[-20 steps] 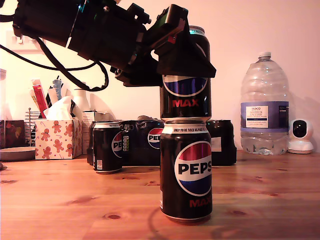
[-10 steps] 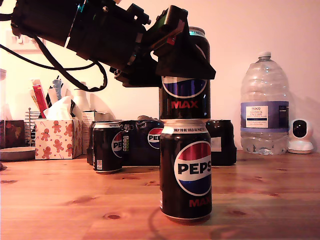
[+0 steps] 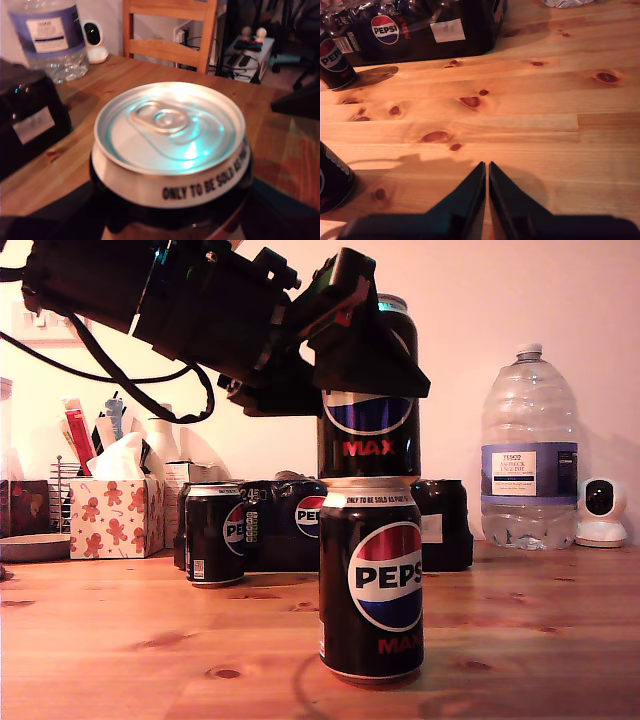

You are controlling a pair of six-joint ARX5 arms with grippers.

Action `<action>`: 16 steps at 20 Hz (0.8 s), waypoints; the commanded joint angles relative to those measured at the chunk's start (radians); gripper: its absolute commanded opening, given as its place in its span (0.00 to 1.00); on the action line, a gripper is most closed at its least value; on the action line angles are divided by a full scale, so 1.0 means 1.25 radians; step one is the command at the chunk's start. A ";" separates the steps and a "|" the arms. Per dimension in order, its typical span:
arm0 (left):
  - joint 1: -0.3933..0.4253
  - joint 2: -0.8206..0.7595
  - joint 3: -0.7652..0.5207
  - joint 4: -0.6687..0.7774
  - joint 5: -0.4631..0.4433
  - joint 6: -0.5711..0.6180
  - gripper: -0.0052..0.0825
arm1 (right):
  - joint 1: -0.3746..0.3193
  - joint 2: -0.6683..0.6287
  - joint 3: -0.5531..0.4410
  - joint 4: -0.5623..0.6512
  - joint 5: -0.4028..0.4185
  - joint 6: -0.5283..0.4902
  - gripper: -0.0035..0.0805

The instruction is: Stack up the Pepsi cans on top of each other

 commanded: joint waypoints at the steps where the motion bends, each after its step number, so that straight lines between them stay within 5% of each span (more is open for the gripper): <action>1: -0.005 -0.013 -0.014 0.013 -0.005 -0.009 0.95 | -0.005 0.001 -0.014 0.002 -0.002 0.002 0.03; 16: -0.007 -0.149 -0.014 0.038 -0.007 0.027 0.95 | -0.005 0.001 -0.014 0.002 -0.002 0.002 0.03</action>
